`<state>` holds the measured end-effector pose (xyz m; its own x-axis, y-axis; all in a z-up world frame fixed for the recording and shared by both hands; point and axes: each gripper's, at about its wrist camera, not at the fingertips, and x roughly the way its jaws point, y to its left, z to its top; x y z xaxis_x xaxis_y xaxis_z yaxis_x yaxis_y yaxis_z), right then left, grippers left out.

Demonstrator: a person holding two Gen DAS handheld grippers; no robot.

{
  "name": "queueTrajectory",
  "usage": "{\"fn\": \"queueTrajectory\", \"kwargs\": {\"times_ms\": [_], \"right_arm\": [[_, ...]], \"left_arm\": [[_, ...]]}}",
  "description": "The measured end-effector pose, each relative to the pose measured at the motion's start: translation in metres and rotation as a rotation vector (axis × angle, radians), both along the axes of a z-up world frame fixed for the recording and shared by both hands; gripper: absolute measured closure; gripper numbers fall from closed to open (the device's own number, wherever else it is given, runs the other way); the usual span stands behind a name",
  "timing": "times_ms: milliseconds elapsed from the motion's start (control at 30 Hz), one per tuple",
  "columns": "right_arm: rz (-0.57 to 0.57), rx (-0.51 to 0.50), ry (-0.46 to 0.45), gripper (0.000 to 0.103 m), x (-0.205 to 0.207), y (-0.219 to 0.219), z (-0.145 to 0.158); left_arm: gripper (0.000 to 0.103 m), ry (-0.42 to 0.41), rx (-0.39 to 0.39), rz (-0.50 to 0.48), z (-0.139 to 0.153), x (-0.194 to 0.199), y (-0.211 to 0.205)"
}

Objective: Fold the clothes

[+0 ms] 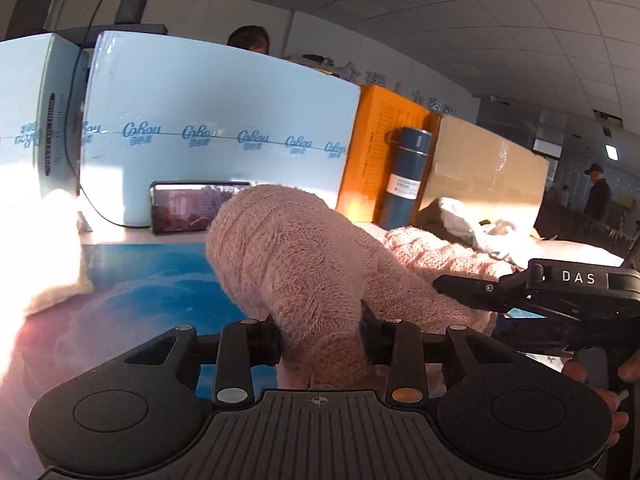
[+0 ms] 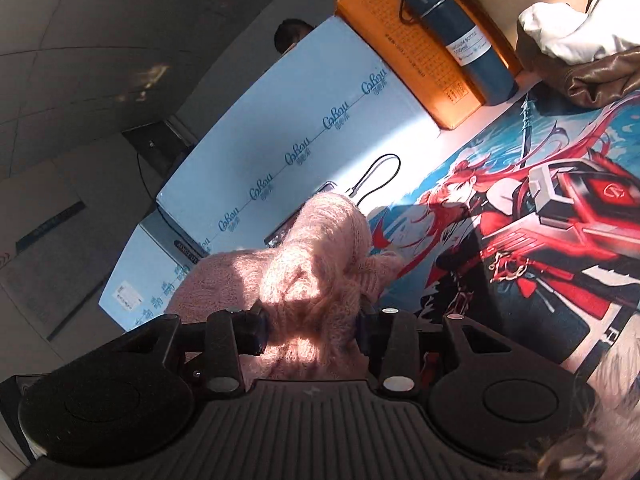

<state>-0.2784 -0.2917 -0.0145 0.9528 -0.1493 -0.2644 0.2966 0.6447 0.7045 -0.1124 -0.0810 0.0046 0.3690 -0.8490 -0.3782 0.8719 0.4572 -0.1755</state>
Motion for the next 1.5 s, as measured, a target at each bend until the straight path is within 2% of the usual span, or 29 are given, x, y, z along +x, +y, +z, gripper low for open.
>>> {"fn": "queueTrajectory", "kwargs": {"times_ms": [33, 67, 100, 167, 233, 333, 400, 500, 567, 667, 700, 733, 767, 800, 833, 900, 967, 1100, 1167, 1200, 1267, 1300, 1333, 1400, 1500], "right_arm": [[0.02, 0.014, 0.022, 0.048, 0.004, 0.003, -0.004], [0.028, 0.019, 0.037, 0.04, 0.006, 0.005, -0.006], [0.016, 0.01, 0.044, 0.028, 0.004, 0.005, -0.006], [-0.017, -0.018, 0.045, 0.019, -0.003, 0.007, -0.004], [-0.06, -0.059, 0.043, 0.014, -0.015, 0.005, -0.001], [-0.071, -0.053, 0.01, 0.014, -0.025, -0.002, 0.004], [-0.038, -0.028, -0.037, 0.014, -0.026, -0.006, 0.006], [0.063, 0.051, -0.082, 0.009, -0.014, -0.011, 0.008], [0.156, 0.107, -0.095, 0.009, 0.0, -0.011, 0.009], [0.245, 0.118, -0.14, 0.007, 0.012, -0.005, 0.015], [0.274, 0.114, -0.156, 0.007, 0.015, -0.003, 0.018], [0.304, 0.109, -0.171, 0.007, 0.019, 0.0, 0.02], [0.314, 0.1, -0.177, 0.007, 0.02, 0.001, 0.022], [0.295, 0.086, -0.169, 0.006, 0.02, 0.001, 0.023], [0.276, 0.072, -0.161, 0.006, 0.019, 0.0, 0.023], [0.226, 0.042, -0.14, 0.006, 0.017, -0.002, 0.023], [0.125, -0.002, -0.087, 0.006, 0.016, -0.006, 0.021], [-0.062, -0.058, 0.162, 0.005, 0.033, -0.012, 0.008], [-0.045, -0.036, 0.236, 0.005, 0.045, -0.012, -0.002], [-0.017, -0.038, 0.242, 0.005, 0.05, -0.008, -0.007], [0.021, -0.086, 0.274, 0.009, 0.059, 0.002, -0.01], [0.035, -0.12, 0.294, 0.022, 0.063, 0.008, -0.01], [0.05, -0.154, 0.314, 0.051, 0.068, 0.014, -0.01], [0.069, -0.216, 0.341, 0.076, 0.074, 0.023, -0.01], [0.014, -0.287, 0.295, 0.083, 0.068, 0.02, 0.001]], "left_arm": [[0.056, -0.005, 0.027, 0.037, -0.004, 0.002, 0.005], [0.039, -0.015, 0.043, 0.09, -0.008, 0.004, 0.009], [0.019, -0.027, 0.042, 0.14, -0.008, 0.006, 0.012], [0.008, -0.051, 0.039, 0.241, -0.007, 0.01, 0.018], [0.008, -0.116, -0.006, 0.217, -0.001, 0.003, 0.021], [0.005, -0.214, -0.073, 0.181, 0.008, -0.007, 0.025], [0.002, -0.3, -0.096, 0.045, 0.011, -0.028, 0.017], [0.0, -0.411, -0.022, -0.117, 0.007, -0.056, -0.013], [0.0, -0.44, 0.054, -0.197, -0.001, -0.067, -0.032], [0.0, -0.451, 0.139, -0.251, -0.01, -0.072, -0.056], [0.002, -0.437, 0.16, -0.252, -0.012, -0.069, -0.062], [0.008, -0.406, 0.151, -0.254, -0.011, -0.064, -0.062], [0.036, -0.352, 0.144, -0.243, -0.009, -0.054, -0.061], [0.07, -0.297, 0.137, -0.231, -0.006, -0.045, -0.06], [0.078, -0.243, 0.117, -0.216, -0.004, -0.034, -0.056], [0.081, -0.181, 0.052, -0.173, -0.001, -0.018, -0.042], [0.081, -0.141, -0.012, -0.113, 0.003, -0.007, -0.028], [0.081, -0.158, -0.087, 0.007, 0.009, 0.0, -0.005], [0.081, -0.158, -0.114, 0.043, 0.011, 0.003, 0.008], [0.081, -0.157, -0.124, 0.055, 0.01, 0.005, 0.011], [0.082, -0.155, -0.132, 0.074, 0.009, 0.008, 0.016], [0.083, -0.154, -0.135, 0.081, 0.009, 0.01, 0.019], [0.083, -0.156, -0.141, 0.085, 0.01, 0.011, 0.02], [0.084, -0.174, -0.155, 0.096, 0.013, 0.01, 0.023], [0.084, -0.218, -0.184, 0.116, 0.02, 0.01, 0.031]]}}
